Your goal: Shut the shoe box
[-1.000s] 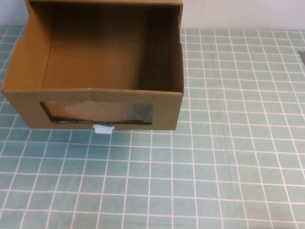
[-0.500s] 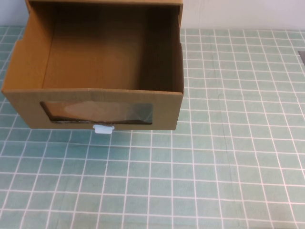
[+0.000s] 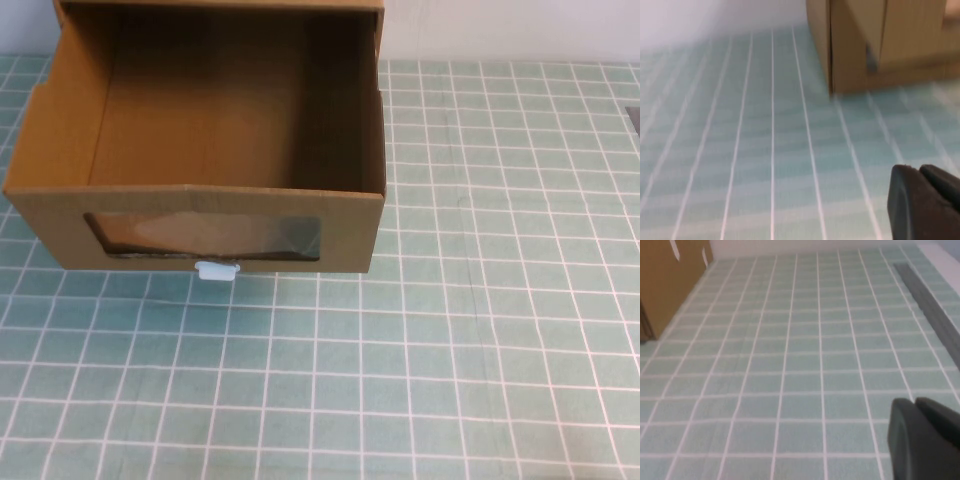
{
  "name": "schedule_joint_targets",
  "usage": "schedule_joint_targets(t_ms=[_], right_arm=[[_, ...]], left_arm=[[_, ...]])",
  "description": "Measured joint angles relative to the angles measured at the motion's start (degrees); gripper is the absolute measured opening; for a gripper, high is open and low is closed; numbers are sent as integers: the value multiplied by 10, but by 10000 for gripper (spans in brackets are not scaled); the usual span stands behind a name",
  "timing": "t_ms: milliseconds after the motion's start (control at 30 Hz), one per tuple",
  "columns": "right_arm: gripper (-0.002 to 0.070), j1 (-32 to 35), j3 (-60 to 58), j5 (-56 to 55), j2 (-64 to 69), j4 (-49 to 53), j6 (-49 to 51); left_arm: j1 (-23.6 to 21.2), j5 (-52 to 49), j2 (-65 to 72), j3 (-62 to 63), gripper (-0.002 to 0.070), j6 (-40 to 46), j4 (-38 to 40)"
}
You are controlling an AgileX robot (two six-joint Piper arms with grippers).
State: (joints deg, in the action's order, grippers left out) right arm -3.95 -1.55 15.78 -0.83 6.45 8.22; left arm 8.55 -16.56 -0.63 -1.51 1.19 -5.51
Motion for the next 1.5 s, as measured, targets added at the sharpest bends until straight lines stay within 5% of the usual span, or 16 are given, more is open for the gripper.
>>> schedule_joint_targets(t_ms=[433, 1000, 1200, 1500], right_arm=[[-14, 0, 0, -422, 0, 0, 0], [-14, 0, 4, -627, 0, 0, -1], [-14, 0, 119, -598, 0, 0, -1], [-14, 0, 414, -329, 87, -34, 9]], left_arm=[[0, 447, 0, 0, -5, -21, -1], [0, 647, -1, 4, -5, -47, -1], [0, 610, -3, 114, -5, -60, 27], [0, 386, 78, 388, -5, -68, 96]])
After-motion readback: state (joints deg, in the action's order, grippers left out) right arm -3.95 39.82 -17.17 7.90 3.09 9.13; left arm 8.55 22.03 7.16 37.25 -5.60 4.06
